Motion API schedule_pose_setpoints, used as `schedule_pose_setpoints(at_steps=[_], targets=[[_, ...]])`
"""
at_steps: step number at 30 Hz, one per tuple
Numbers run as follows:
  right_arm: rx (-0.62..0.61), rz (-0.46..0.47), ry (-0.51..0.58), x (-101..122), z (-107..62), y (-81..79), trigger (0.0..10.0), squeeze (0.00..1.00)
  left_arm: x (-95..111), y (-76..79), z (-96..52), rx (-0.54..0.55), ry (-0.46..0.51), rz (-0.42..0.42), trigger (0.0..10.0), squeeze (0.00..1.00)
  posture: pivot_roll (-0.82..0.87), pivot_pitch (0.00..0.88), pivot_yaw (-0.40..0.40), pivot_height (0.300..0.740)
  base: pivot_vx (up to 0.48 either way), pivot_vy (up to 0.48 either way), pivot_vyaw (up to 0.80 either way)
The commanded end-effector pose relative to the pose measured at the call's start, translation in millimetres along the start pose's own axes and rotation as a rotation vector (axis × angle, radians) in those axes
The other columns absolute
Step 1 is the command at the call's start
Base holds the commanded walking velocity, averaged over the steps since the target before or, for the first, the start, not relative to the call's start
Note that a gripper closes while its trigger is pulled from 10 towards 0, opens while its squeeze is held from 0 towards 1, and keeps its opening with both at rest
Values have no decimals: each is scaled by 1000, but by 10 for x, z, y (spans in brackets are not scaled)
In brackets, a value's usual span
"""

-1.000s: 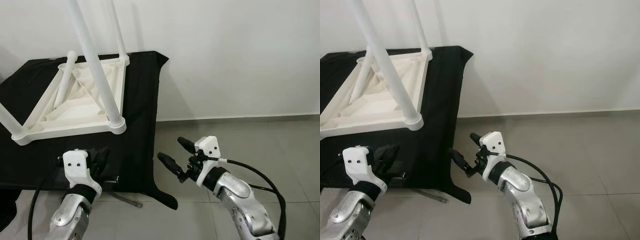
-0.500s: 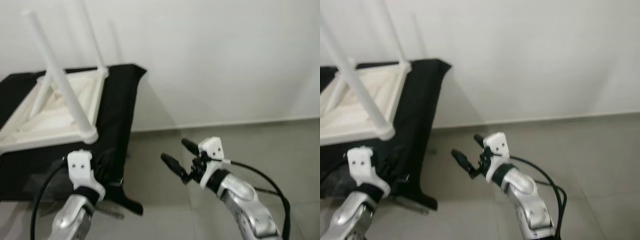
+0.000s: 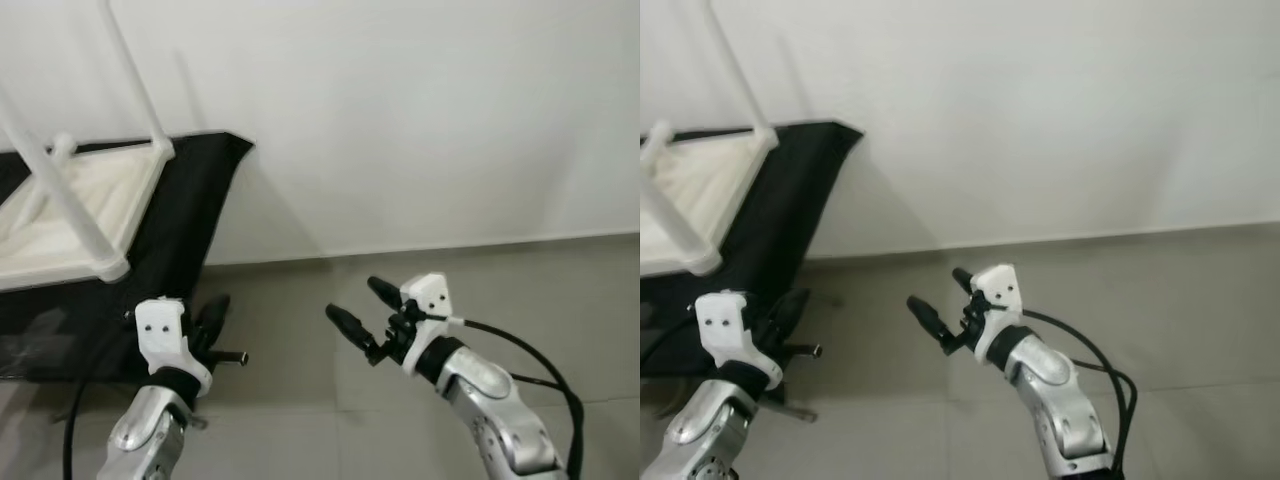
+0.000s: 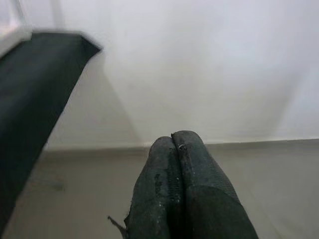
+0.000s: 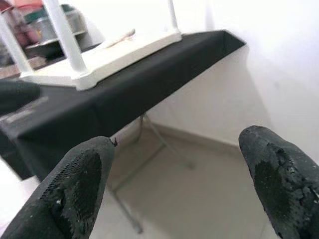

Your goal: Building children table

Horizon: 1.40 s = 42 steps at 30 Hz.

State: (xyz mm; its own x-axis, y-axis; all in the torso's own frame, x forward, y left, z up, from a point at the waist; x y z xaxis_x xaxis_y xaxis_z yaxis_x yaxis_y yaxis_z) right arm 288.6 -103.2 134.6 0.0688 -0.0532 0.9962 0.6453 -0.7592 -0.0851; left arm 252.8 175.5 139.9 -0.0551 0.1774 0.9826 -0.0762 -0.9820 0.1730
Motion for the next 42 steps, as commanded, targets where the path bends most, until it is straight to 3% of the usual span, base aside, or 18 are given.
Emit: schedule_pose_setpoints(at_steps=[1,7,13,42], targets=[[4,8,-12,-18,26,-25,10000,0,-18,-66,-15,24,-15,3,10000,0,-86,92,60,740,0,0,0],[-3,-6,-18,-19,28,-19,10000,0,-5,-57,-12,14,-6,3,10000,0,-87,92,59,740,0,0,0],[8,-27,-34,-38,28,-31,10000,0,-2,-39,-13,-3,-6,2,10000,0,-86,89,59,740,339,0,616],[15,-35,-39,-26,36,-24,10000,0,-14,-9,-8,-30,-8,1,10000,0,-93,82,51,740,366,0,0]])
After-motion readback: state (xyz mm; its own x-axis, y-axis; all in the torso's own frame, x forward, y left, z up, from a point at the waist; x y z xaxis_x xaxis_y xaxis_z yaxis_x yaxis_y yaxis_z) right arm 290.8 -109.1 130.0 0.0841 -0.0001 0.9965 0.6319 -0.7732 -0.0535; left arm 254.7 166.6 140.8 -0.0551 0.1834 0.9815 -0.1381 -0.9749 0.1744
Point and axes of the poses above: a point about 5 cm out from each wrist's last joint towards the gripper, its own z axis pointing out of the wrist towards the gripper, its own x axis along the axis of the wrist's last joint, y = z × x, the point moved 2 cm from there along z, pointing out of the wrist towards the gripper, and after that the axes turned 1 degree about z, right-handed, at the moved point
